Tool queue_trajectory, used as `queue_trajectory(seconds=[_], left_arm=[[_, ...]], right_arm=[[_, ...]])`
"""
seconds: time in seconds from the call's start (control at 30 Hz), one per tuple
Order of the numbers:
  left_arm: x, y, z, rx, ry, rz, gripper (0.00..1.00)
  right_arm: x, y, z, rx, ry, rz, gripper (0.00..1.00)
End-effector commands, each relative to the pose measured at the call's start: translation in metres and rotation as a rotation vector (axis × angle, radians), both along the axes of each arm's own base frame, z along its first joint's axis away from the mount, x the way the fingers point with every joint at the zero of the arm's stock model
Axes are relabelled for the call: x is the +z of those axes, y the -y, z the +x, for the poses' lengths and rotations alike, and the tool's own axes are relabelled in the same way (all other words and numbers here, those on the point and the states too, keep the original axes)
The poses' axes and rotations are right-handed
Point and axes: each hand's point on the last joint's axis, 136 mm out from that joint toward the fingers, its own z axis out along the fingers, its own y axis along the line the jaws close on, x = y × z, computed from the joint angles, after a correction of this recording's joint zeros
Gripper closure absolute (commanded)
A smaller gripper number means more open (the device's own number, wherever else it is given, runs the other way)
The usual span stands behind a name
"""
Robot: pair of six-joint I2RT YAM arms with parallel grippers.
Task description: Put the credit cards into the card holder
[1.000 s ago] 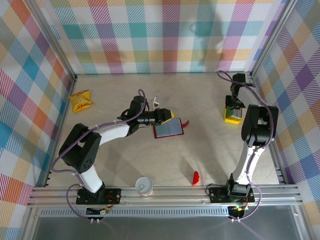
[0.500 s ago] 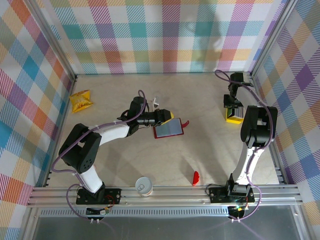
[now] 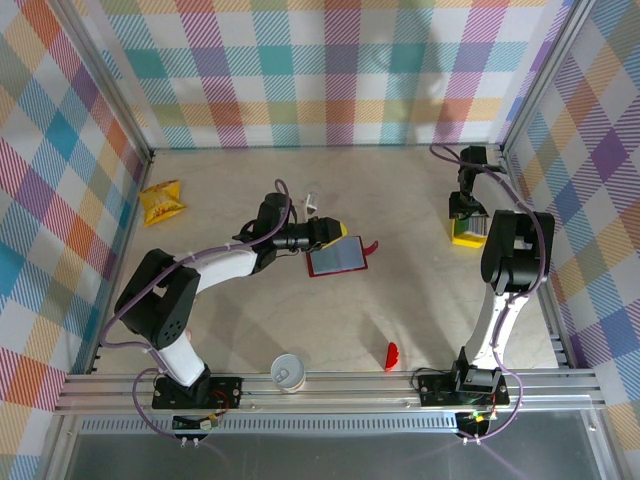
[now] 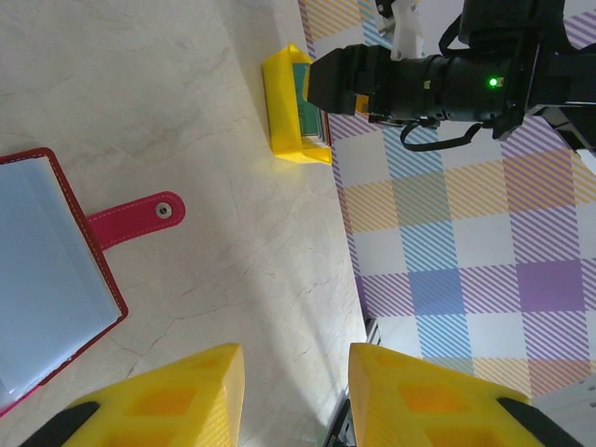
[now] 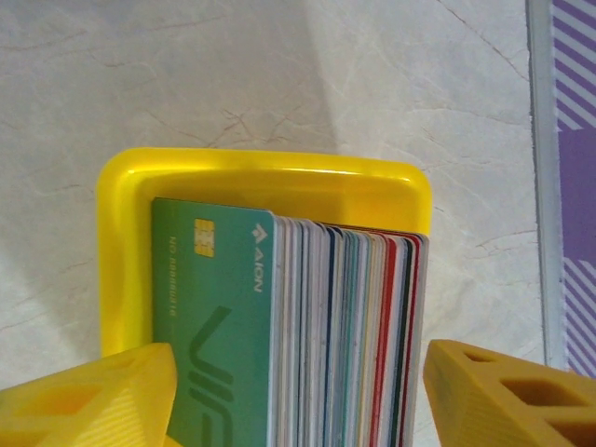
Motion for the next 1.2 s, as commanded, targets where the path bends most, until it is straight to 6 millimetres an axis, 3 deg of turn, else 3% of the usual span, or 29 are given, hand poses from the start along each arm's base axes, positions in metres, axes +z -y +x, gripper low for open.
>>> queue_trajectory(seconds=[0.0,0.37,0.67,0.83,1.0,1.17], left_arm=[[0.013,0.002,-0.006,-0.012,0.034,-0.019,0.65],[0.014,0.002,-0.005,-0.012,0.035,-0.021,0.66],[0.013,0.002,-0.006,-0.012,0.031,-0.017,0.66],[0.014,0.002,-0.005,-0.008,0.035,-0.017,0.66],[0.013,0.001,-0.005,-0.006,0.033,-0.016,0.66],[0.012,0.001,-0.005,-0.005,0.029,-0.013,0.66]], right_arm=[[-0.002,0.011,-0.003,-0.006,-0.04,-0.034,0.28],[-0.016,0.019,-0.006,-0.023,-0.077,-0.02,0.27],[0.015,0.018,0.002,-0.039,0.041,-0.013,0.46],[0.019,0.018,0.003,-0.035,0.052,-0.013,0.56],[0.017,0.016,0.004,-0.026,0.051,-0.002,0.73],[0.021,0.01,0.003,-0.028,0.063,0.031,0.68]])
